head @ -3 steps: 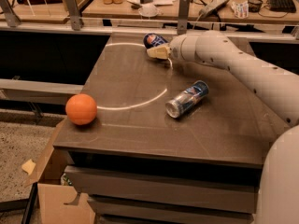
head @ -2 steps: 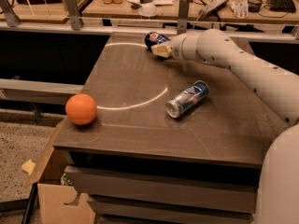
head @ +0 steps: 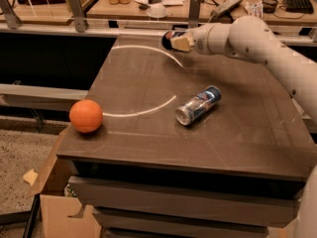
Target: Pick pepsi can
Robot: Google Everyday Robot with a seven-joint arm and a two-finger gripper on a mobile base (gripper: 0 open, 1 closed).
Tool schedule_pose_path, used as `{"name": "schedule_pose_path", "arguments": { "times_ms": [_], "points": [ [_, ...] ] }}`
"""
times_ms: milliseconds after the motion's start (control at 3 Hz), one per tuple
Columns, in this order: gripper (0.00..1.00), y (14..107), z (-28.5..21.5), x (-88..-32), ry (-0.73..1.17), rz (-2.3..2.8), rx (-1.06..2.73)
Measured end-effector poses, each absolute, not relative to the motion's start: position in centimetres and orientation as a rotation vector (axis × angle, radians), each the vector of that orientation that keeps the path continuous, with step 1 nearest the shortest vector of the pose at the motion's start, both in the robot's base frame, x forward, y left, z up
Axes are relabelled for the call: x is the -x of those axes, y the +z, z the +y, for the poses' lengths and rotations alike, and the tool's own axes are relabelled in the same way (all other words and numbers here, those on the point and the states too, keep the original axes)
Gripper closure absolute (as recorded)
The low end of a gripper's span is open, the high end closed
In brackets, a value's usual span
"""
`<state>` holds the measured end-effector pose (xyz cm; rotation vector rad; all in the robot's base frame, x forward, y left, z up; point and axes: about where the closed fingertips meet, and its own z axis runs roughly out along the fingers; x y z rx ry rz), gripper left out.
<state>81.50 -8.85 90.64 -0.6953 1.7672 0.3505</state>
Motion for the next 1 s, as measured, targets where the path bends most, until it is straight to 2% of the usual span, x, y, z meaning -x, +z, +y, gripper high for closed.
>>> {"name": "schedule_pose_path", "arguments": {
  "times_ms": [667,1000],
  "points": [
    [1.00,96.9,-14.4,-78.4,0.549,1.564,0.764],
    [1.00,100.4,-15.4,-77.2,0.573,1.499,0.809]
  ]
}}
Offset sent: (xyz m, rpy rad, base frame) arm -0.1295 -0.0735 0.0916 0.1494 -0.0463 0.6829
